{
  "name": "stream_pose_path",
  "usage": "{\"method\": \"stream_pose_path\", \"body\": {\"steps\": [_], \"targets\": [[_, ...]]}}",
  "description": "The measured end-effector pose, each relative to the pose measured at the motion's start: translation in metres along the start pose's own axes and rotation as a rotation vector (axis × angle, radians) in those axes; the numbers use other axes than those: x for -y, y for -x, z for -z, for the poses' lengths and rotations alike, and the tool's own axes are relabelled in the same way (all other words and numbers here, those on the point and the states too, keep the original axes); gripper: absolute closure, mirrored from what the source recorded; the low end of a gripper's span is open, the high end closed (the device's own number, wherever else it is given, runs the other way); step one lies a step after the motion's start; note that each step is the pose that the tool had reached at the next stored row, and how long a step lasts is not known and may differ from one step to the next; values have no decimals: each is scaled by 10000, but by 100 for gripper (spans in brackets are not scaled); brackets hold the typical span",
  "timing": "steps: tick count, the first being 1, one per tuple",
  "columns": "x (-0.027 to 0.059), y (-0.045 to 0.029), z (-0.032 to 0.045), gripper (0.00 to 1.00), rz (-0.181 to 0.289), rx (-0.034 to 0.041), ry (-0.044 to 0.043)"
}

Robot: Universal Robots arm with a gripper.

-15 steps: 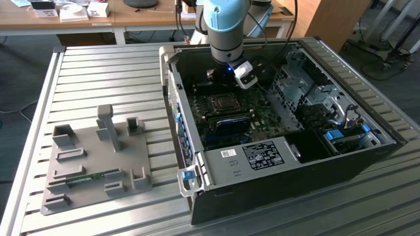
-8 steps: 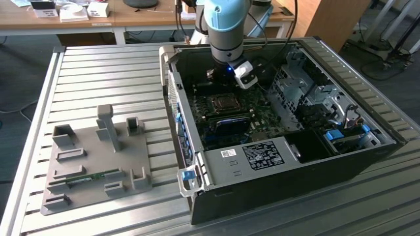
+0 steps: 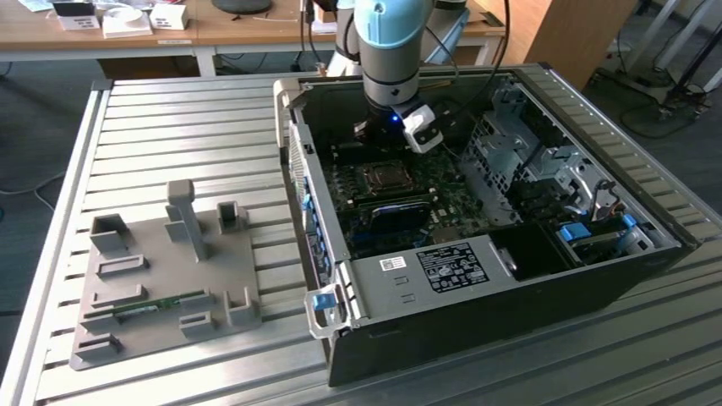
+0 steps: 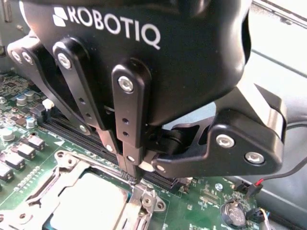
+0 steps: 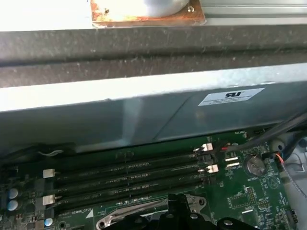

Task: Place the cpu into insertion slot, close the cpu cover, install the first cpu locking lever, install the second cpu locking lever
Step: 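Install the first cpu locking lever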

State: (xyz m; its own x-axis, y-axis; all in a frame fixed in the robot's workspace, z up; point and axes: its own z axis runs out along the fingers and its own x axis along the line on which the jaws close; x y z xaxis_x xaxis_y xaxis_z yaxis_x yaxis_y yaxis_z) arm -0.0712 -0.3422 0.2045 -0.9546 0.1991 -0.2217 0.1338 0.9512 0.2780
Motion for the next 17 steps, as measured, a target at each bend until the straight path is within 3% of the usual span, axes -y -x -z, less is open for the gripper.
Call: {"method": "stream_pose_path", "body": {"steps": [2,4,6,10,13,16,17], "targets": [[-2,2,2,89,0,-44,-47],[-3,3,7,89,14,-165,-261],[-4,3,9,89,44,-280,-541],[-4,5,11,89,125,-531,-1198],[-6,11,12,89,120,-851,-1534],[-9,29,10,89,65,-1303,-1751],[-9,30,9,89,61,-1349,-1772]]}}
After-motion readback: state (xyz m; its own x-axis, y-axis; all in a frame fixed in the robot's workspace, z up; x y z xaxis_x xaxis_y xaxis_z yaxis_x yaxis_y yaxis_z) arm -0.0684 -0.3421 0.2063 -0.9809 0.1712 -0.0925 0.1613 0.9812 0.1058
